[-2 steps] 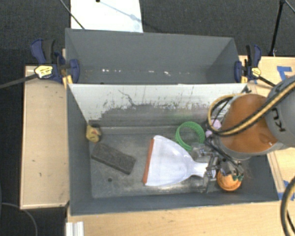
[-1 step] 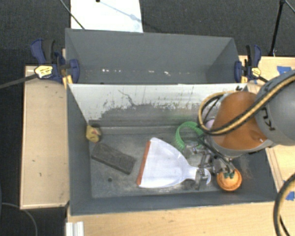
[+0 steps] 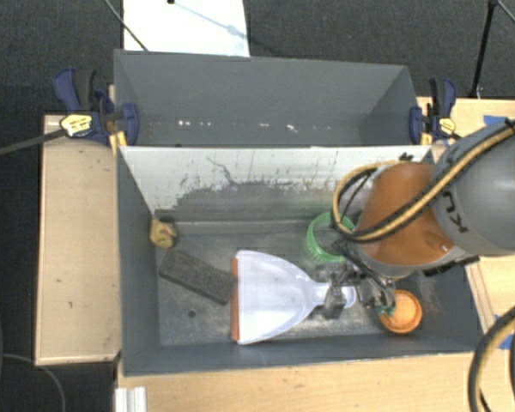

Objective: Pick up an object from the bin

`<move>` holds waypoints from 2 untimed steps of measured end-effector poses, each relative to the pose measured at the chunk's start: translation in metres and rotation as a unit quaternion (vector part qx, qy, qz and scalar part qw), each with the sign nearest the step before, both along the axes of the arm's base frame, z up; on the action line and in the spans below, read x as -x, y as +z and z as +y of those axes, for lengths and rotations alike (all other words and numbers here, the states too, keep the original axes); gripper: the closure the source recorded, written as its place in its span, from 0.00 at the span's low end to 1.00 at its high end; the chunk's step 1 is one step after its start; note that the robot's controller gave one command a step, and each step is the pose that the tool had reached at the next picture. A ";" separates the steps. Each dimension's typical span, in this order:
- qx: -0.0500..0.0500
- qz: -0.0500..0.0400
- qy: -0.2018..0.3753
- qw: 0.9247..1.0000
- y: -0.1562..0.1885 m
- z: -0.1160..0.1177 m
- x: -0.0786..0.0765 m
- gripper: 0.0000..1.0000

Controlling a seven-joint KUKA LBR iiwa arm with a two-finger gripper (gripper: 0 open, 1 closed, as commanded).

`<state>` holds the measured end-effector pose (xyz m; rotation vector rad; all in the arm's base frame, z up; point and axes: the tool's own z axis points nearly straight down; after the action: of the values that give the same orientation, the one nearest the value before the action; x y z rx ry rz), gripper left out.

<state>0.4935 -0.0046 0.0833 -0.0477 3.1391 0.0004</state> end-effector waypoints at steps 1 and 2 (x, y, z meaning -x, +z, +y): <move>0.000 0.000 0.000 1.000 0.000 0.000 0.000 1.00; 0.001 -0.002 0.029 1.000 -0.006 0.008 0.002 1.00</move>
Offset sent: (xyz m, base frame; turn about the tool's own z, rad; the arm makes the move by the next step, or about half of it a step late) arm -0.0065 0.0208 -0.0133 -0.1361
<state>0.4916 0.0038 0.0778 -0.1390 3.1334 -0.0016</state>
